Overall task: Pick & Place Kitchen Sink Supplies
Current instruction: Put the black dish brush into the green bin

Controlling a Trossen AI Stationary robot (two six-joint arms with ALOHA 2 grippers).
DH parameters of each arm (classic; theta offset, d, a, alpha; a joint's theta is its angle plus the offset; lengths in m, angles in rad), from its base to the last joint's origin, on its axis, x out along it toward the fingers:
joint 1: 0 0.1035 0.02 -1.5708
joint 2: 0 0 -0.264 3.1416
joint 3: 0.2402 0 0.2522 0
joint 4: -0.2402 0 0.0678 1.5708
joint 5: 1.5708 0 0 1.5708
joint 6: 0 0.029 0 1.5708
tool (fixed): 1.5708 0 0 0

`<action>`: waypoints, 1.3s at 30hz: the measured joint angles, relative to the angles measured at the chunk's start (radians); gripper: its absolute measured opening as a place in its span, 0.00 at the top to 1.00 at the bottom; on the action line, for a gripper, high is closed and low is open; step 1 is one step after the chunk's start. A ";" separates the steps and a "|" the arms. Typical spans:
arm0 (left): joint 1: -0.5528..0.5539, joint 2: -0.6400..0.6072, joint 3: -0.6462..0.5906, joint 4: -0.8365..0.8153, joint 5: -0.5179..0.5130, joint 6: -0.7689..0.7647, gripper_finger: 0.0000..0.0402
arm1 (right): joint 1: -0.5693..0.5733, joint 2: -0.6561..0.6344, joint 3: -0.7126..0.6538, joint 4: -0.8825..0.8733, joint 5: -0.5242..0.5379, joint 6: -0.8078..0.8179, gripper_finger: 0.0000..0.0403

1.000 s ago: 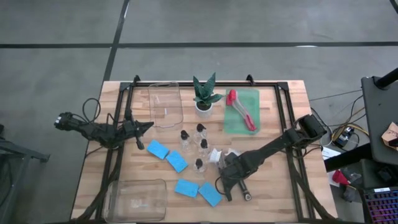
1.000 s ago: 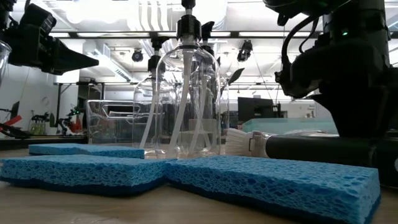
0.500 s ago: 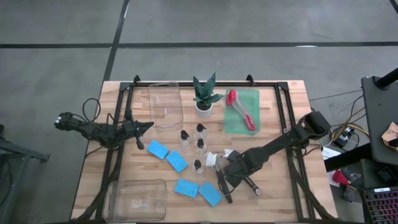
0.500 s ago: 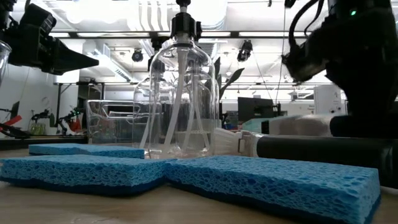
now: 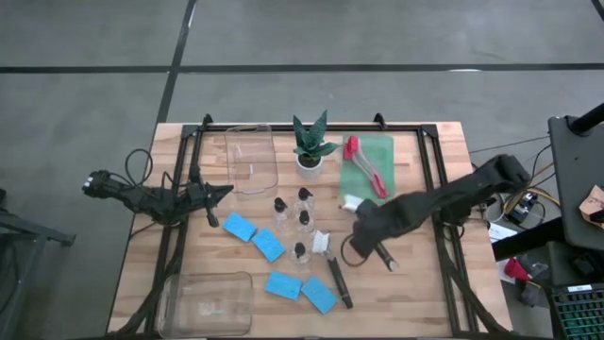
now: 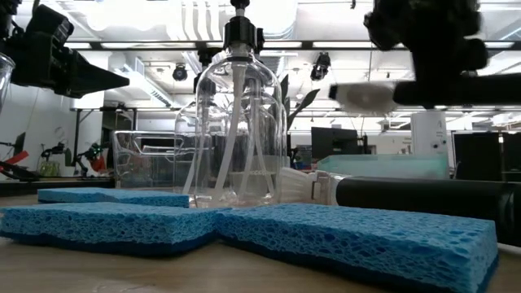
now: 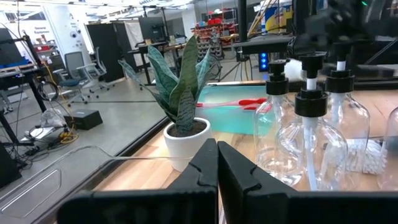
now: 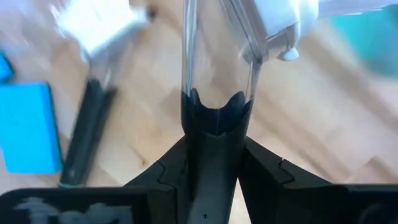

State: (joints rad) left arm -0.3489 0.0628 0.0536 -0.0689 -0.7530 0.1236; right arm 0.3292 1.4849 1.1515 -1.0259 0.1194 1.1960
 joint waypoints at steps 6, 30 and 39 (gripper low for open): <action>0.000 0.000 0.000 0.000 0.000 0.000 1.00 | -0.114 -0.116 0.000 -0.015 0.040 -0.130 0.74; 0.000 0.000 0.000 0.000 0.000 0.000 1.00 | -0.816 -0.169 0.000 0.054 0.003 -0.687 0.74; 0.000 0.000 0.000 0.001 0.000 0.000 1.00 | -0.929 -0.004 0.000 0.074 -0.059 -0.739 0.74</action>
State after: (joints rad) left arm -0.3492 0.0628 0.0536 -0.0681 -0.7530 0.1235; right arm -0.6000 1.4814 1.1519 -0.9522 0.0605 0.4568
